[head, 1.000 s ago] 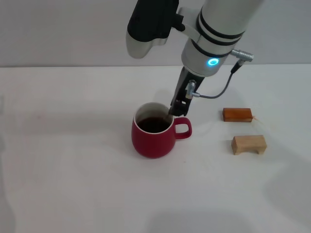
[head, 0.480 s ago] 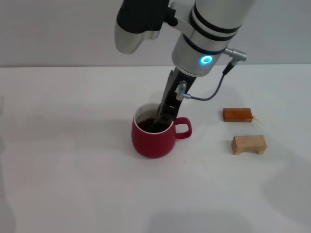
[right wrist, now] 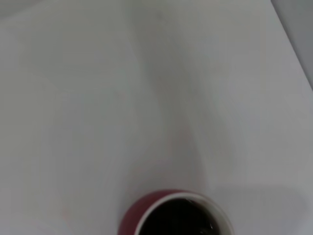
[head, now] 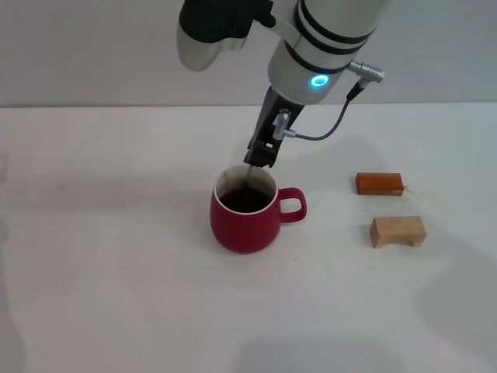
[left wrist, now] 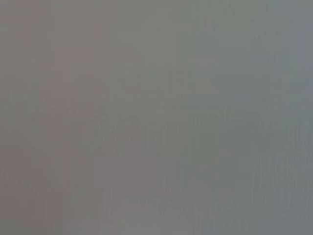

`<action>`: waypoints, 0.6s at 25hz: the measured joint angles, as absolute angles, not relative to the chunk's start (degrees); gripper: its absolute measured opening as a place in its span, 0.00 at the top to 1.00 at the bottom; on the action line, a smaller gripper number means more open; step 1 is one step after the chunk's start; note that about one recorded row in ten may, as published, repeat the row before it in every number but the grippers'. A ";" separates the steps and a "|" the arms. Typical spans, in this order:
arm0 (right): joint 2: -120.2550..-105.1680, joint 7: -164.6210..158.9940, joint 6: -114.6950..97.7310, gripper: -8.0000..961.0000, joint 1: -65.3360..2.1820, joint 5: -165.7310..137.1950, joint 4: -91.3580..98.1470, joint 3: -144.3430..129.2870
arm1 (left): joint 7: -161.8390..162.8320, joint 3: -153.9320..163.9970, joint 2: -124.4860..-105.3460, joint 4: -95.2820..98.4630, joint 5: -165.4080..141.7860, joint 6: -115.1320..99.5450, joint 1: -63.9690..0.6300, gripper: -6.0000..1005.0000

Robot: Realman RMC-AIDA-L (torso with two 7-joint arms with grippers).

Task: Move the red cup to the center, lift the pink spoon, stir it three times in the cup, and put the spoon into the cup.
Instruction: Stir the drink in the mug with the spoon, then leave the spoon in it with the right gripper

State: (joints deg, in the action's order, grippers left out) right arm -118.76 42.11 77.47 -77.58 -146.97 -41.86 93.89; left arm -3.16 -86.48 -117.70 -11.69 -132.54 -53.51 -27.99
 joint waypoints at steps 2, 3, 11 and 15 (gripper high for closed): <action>-118.81 41.79 77.47 0.84 -77.79 -148.05 -41.41 93.89 | -3.16 -86.48 -117.69 -11.69 -132.54 -53.53 -28.01 0.17; -118.81 41.66 77.62 0.84 -77.91 -148.37 -41.22 93.89 | -3.16 -86.48 -117.68 -11.69 -132.54 -53.53 -28.02 0.17; -118.86 41.58 81.98 0.84 -78.16 -147.37 -41.61 94.33 | -3.16 -86.48 -117.57 -11.68 -132.54 -53.53 -28.04 0.17; -118.83 41.74 83.83 0.84 -78.42 -143.86 -42.68 94.49 | -3.16 -86.48 -117.51 -11.71 -132.54 -53.54 -28.04 0.17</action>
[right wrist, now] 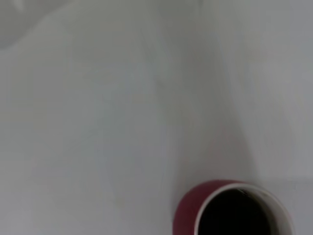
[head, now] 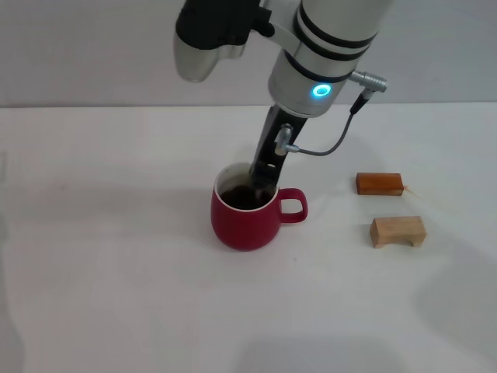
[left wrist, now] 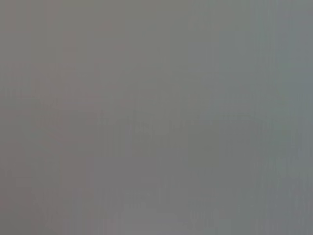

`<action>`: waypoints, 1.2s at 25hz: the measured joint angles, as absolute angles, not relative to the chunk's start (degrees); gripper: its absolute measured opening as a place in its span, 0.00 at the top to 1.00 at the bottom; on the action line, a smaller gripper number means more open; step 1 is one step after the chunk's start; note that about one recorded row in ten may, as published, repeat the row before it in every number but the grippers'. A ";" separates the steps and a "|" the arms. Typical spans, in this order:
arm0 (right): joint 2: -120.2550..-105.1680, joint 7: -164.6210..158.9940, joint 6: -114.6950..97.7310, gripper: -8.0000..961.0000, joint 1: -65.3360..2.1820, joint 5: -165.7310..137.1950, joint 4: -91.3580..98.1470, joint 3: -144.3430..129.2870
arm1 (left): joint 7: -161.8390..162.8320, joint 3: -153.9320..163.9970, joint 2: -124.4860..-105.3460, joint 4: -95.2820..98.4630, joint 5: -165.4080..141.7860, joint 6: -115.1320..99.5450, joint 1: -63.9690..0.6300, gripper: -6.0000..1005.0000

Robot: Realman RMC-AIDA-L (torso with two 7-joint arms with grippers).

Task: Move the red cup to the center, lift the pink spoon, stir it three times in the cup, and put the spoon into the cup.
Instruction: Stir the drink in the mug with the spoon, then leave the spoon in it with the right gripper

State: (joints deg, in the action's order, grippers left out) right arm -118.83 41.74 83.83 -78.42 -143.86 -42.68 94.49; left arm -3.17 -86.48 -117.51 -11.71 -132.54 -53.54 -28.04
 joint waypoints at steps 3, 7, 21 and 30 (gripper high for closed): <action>-118.82 41.76 83.80 0.85 -78.42 -143.10 -43.03 95.13 | -3.16 -86.48 -117.50 -11.71 -132.54 -53.60 -28.04 0.17; -118.65 41.75 81.04 0.85 -78.03 -143.42 -43.01 95.29 | -3.16 -86.48 -117.50 -11.67 -132.54 -53.68 -27.96 0.17; -118.64 41.44 79.24 0.85 -78.24 -147.89 -40.21 94.94 | -3.11 -86.48 -117.68 -11.60 -132.54 -53.70 -28.03 0.17; -118.73 43.00 79.01 0.85 -77.95 -143.12 -40.93 95.38 | -3.07 -86.48 -117.68 -11.69 -132.54 -53.70 -28.04 0.17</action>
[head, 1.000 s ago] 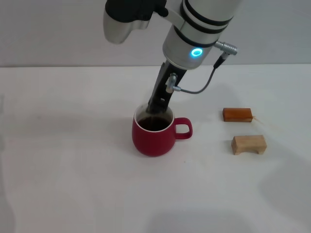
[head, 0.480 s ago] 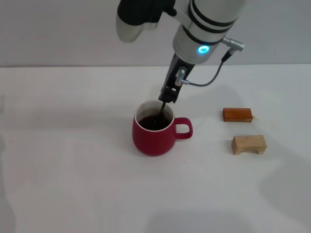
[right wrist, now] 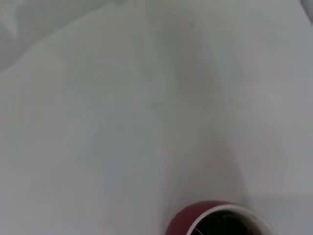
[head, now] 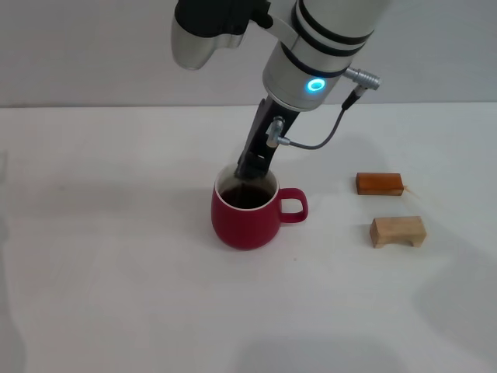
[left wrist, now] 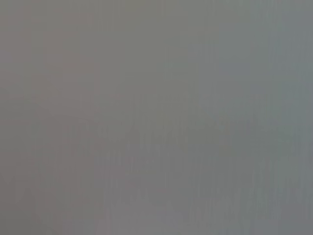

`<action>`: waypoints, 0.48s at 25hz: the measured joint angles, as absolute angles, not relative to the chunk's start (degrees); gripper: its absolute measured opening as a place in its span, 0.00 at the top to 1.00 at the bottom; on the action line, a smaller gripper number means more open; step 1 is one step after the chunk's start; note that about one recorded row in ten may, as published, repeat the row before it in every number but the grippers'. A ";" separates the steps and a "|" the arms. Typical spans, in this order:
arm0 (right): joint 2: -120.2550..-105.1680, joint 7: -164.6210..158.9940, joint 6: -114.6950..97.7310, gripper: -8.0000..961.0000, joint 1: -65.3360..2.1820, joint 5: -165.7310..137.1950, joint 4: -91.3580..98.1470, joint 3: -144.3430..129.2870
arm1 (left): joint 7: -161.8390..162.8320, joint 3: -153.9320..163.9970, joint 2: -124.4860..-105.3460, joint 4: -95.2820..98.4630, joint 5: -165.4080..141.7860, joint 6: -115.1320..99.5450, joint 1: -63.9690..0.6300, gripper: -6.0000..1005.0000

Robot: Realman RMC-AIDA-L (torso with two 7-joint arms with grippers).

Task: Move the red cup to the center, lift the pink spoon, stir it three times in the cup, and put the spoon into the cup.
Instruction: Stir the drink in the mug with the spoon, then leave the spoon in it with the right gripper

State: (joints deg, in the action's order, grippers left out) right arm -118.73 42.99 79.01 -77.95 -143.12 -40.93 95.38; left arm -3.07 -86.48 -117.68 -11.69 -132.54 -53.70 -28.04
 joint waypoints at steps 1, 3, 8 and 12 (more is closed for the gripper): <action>-118.73 43.00 79.01 0.85 -77.95 -143.12 -40.93 95.38 | -3.07 -86.48 -117.68 -11.69 -132.54 -53.70 -28.04 0.17; -118.76 43.02 76.14 0.85 -77.85 -143.45 -39.92 95.20 | -3.07 -86.48 -117.69 -11.69 -132.54 -53.69 -28.04 0.17; -118.71 42.35 75.10 0.85 -78.14 -146.30 -39.24 95.03 | -3.07 -86.48 -117.68 -11.77 -132.53 -53.69 -28.04 0.17; -118.96 42.03 78.43 0.85 -78.73 -147.19 -39.26 93.58 | -2.80 -86.48 -117.68 -11.78 -132.54 -53.69 -28.03 0.17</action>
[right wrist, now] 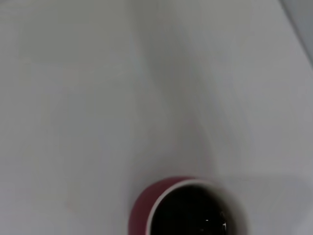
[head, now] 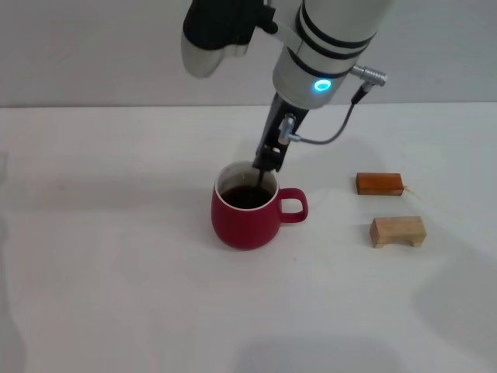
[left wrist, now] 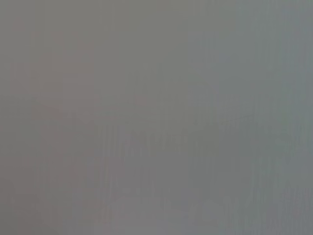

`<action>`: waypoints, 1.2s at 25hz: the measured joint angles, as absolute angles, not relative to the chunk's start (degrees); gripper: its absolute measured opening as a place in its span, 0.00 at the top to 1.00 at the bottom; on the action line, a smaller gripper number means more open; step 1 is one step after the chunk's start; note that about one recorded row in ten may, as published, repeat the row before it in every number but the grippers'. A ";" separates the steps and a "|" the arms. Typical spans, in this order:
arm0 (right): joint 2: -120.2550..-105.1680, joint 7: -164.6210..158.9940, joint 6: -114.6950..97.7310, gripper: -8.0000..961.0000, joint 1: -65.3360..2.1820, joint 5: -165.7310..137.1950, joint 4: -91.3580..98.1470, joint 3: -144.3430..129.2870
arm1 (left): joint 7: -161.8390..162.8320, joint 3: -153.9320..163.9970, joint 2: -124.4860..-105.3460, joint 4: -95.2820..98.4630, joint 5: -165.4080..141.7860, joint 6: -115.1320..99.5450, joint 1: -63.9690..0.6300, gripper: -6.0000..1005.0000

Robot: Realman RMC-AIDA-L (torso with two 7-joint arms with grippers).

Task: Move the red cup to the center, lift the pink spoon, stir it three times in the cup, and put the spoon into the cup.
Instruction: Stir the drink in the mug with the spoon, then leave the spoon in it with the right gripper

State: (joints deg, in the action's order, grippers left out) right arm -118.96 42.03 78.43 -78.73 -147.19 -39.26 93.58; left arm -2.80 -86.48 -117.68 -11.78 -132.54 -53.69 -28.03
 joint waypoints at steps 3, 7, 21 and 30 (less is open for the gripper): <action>-119.00 42.22 79.60 0.85 -78.75 -145.16 -39.52 93.49 | -2.44 -86.48 -117.68 -11.78 -132.60 -53.69 -28.04 0.17; -118.99 42.31 79.51 0.84 -78.54 -143.43 -39.72 93.37 | -2.30 -86.48 -117.67 -11.78 -132.62 -53.70 -28.03 0.17; -119.25 40.65 77.68 0.80 -78.80 -143.52 -39.60 90.02 | -2.28 -86.48 -117.51 -11.77 -132.53 -53.79 -28.04 0.17; -119.25 39.66 76.93 0.75 -78.30 -143.32 -41.60 88.88 | -2.28 -86.48 -117.50 -11.77 -132.54 -53.79 -28.18 0.17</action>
